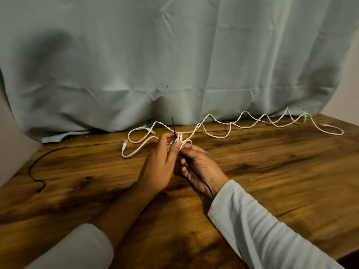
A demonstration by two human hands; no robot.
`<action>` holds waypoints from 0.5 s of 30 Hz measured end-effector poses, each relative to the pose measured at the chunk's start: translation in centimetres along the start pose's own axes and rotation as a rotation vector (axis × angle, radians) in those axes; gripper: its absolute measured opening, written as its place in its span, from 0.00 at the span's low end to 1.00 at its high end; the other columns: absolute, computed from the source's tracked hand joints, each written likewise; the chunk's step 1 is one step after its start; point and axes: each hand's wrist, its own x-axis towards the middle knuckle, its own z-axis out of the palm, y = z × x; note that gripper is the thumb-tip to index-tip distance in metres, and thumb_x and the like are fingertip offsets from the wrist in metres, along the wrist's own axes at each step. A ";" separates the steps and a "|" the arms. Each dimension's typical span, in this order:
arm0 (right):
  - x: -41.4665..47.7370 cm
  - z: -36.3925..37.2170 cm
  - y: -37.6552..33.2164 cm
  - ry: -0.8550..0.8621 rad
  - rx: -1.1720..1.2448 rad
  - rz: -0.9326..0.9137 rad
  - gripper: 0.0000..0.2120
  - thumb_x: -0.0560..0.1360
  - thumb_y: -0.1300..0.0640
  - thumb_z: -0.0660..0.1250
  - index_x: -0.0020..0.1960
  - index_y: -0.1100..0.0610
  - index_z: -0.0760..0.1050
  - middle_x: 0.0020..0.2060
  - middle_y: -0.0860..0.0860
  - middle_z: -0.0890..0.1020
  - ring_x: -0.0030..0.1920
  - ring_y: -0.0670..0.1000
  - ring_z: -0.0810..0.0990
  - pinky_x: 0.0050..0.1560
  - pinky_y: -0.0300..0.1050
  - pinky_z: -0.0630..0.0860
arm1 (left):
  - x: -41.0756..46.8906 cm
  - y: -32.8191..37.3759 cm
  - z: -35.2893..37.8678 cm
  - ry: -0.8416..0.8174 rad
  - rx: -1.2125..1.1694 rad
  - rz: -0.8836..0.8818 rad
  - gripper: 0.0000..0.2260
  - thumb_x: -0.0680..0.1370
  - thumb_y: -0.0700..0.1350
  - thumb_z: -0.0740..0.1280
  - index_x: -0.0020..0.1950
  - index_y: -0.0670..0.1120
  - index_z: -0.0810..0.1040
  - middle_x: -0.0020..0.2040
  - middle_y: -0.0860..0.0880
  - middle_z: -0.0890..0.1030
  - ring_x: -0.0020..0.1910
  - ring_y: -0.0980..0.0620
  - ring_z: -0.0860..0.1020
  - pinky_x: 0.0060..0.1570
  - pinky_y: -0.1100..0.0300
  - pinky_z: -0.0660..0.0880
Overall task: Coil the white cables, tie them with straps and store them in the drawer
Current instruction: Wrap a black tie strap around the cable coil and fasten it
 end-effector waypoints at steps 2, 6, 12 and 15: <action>-0.2 0.2 -0.3 0.014 -0.031 0.012 0.04 0.82 0.62 0.66 0.51 0.57 0.80 0.38 0.51 0.80 0.27 0.42 0.73 0.24 0.33 0.69 | 0.0 -0.2 -0.1 0.023 0.038 0.045 0.13 0.85 0.53 0.58 0.69 0.52 0.72 0.48 0.64 0.79 0.50 0.74 0.77 0.46 0.78 0.71; -0.5 -0.2 -1.1 -0.009 -0.045 0.122 0.05 0.81 0.62 0.67 0.48 0.57 0.79 0.38 0.51 0.81 0.26 0.42 0.69 0.22 0.32 0.63 | 0.3 -0.8 -0.3 0.066 0.037 0.068 0.13 0.86 0.50 0.60 0.69 0.53 0.76 0.51 0.66 0.79 0.53 0.73 0.78 0.49 0.77 0.71; -1.0 -0.5 -2.6 -0.035 -0.027 0.200 0.05 0.81 0.62 0.66 0.46 0.57 0.78 0.37 0.51 0.81 0.24 0.42 0.70 0.21 0.32 0.65 | 1.0 -2.5 -1.3 0.113 -0.001 -0.024 0.13 0.85 0.52 0.61 0.66 0.51 0.80 0.57 0.57 0.84 0.56 0.63 0.80 0.55 0.64 0.76; -1.4 -0.7 -3.6 -0.025 0.001 0.149 0.06 0.79 0.63 0.67 0.44 0.57 0.79 0.37 0.51 0.82 0.25 0.43 0.72 0.22 0.32 0.67 | 1.3 -3.0 -2.1 0.158 0.050 -0.062 0.15 0.85 0.53 0.61 0.66 0.50 0.80 0.57 0.55 0.84 0.55 0.58 0.80 0.51 0.66 0.74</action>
